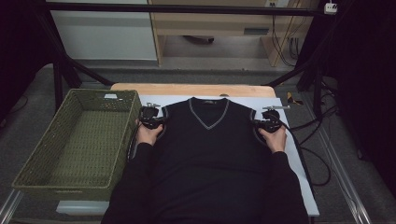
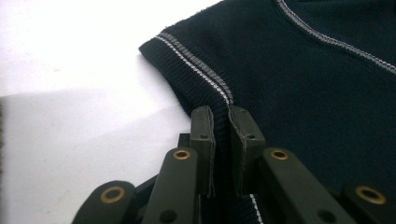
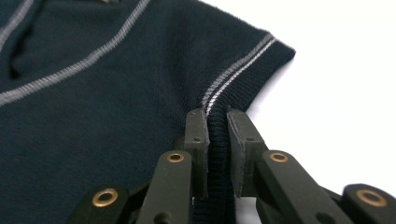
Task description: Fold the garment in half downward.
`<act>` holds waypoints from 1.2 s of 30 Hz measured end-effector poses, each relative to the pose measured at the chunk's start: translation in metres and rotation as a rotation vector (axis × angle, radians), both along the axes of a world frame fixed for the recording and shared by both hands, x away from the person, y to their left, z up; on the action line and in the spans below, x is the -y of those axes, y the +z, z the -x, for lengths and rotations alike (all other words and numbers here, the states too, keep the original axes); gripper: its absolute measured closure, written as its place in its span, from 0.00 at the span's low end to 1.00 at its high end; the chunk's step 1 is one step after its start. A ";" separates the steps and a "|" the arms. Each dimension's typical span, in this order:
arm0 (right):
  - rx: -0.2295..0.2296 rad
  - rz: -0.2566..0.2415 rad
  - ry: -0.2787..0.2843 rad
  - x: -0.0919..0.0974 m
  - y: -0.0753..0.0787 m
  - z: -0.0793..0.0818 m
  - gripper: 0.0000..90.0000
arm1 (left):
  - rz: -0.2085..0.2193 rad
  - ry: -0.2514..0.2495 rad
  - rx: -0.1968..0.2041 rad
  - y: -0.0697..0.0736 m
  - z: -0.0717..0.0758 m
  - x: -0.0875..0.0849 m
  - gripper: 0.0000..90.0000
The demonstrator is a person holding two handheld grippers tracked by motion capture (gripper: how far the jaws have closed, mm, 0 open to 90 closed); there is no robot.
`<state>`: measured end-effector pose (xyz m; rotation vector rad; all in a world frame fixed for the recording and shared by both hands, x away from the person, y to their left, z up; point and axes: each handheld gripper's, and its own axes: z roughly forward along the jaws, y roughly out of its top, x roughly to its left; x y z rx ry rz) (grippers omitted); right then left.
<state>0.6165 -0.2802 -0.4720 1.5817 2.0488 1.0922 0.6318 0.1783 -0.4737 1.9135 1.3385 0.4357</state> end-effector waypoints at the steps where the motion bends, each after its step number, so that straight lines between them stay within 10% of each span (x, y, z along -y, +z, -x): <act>1: 0.005 -0.008 -0.001 0.001 0.002 0.000 0.89 | 0.004 0.001 0.005 0.002 0.000 0.000 0.90; 36: 0.169 -0.038 0.043 0.002 0.080 0.012 0.90 | 0.065 -0.039 0.197 0.096 0.021 -0.013 0.91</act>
